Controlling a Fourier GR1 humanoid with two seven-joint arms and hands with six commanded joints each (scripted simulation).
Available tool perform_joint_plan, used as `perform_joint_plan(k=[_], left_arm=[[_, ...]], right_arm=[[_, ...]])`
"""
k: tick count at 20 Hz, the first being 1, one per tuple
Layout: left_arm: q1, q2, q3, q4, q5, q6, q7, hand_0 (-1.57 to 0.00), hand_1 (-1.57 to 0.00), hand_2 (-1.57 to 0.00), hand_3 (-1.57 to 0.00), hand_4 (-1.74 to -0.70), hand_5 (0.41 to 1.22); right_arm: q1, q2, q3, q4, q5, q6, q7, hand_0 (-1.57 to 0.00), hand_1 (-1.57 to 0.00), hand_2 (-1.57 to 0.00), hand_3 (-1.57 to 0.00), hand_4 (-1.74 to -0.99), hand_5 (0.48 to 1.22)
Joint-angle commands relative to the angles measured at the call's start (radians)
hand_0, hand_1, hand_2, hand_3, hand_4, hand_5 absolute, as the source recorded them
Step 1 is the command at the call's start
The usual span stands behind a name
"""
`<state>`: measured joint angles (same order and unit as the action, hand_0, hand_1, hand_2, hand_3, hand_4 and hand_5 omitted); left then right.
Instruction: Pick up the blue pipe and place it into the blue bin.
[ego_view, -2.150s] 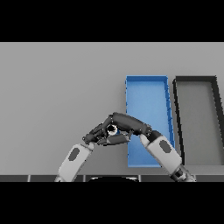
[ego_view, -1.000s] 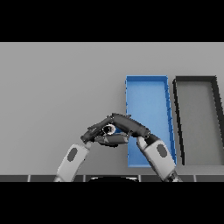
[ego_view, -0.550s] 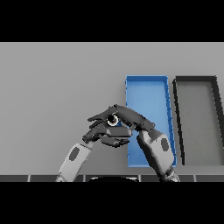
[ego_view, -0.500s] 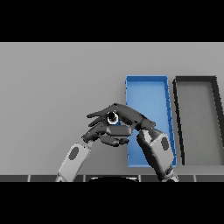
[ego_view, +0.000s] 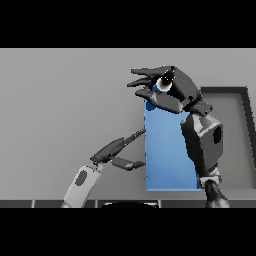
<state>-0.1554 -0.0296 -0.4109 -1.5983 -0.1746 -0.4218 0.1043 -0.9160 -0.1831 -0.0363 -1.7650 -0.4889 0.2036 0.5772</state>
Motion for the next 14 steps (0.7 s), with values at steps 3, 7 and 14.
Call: perform_joint_plan(k=[3, 7, 14], left_arm=[[0.025, 0.005, -0.003, -0.019, 0.001, 0.003, 0.006, 0.0, 0.0, 0.0, 0.0, -0.95, 0.472], [0.005, 0.013, 0.017, -0.026, 0.021, -0.005, 0.03, 0.0, 0.0, 0.0, 0.0, -0.95, 0.47], [-0.007, 0.017, 0.018, 0.006, -0.005, 0.008, -0.015, 0.0, 0.0, 0.0, 0.0, -0.93, 0.46]], right_arm=[[0.038, -0.042, -0.055, 0.056, 0.079, 0.004, -0.018, -1.57, -1.57, -1.57, -1.57, -1.498, 1.221], [0.127, -0.074, -0.101, 0.074, 0.141, 0.011, 0.028, -1.57, -1.57, -1.57, -1.57, -1.499, 1.221], [0.344, -0.147, -0.042, 0.113, 0.218, -0.053, 0.032, -1.57, -1.57, -1.57, -1.57, -1.5, 1.221]])
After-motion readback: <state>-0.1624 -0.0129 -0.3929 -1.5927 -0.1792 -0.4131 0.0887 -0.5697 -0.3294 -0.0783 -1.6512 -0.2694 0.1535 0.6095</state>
